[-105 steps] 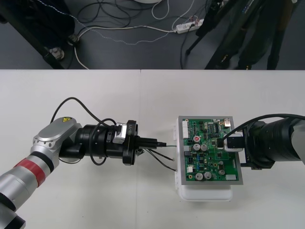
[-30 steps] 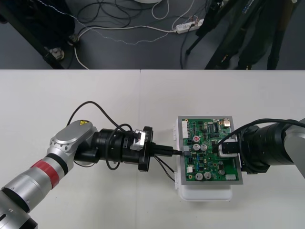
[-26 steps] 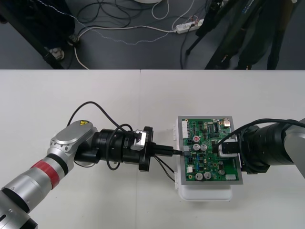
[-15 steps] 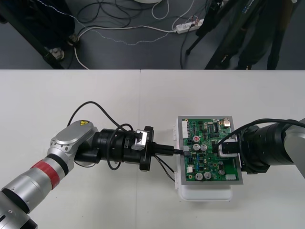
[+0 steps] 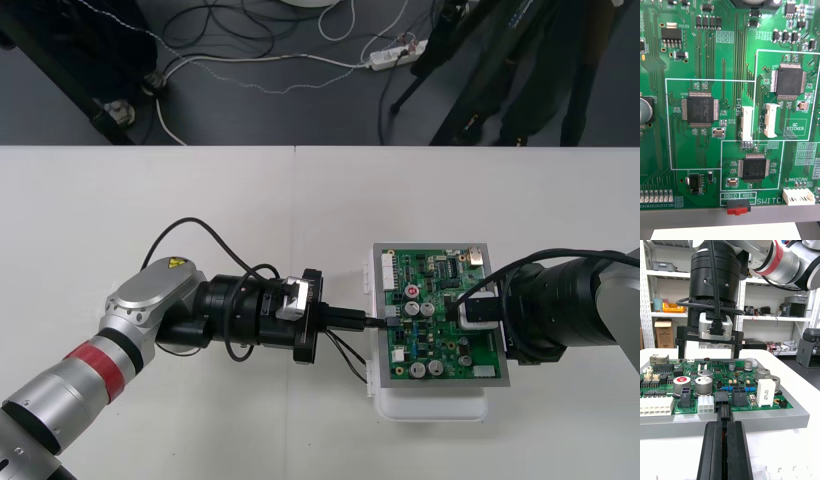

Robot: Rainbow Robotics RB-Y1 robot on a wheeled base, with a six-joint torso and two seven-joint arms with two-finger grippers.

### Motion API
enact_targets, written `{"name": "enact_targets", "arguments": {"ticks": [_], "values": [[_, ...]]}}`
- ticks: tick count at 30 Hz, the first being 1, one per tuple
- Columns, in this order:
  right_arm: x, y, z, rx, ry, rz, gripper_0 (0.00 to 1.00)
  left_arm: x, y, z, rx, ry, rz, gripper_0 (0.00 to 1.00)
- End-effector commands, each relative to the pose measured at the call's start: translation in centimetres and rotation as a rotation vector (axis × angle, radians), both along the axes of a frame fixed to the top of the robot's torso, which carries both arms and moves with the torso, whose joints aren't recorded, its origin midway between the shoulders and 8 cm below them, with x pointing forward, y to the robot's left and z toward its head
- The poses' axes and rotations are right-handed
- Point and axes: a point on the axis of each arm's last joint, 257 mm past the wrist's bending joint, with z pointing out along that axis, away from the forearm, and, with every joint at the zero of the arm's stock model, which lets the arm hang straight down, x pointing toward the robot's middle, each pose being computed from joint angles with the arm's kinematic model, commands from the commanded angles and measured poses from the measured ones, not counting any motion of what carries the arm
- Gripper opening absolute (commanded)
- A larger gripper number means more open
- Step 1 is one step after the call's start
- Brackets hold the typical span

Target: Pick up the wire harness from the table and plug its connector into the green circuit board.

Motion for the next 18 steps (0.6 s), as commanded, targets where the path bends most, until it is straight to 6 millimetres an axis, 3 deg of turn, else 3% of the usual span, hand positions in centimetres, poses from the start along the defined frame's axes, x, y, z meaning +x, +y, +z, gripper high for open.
{"name": "enact_targets", "arguments": {"ticks": [1,18], "values": [[0.19,2.25,1.19,0.028,-0.029,0.033,1.00,-1.15,-1.85,0.25,-0.022,-0.070,-0.020,0.00],[0.07,2.33,1.12,0.030,-0.026,0.037,1.00,-1.06,-1.96,1.00,-0.046,-0.091,-0.016,0.00]]}}
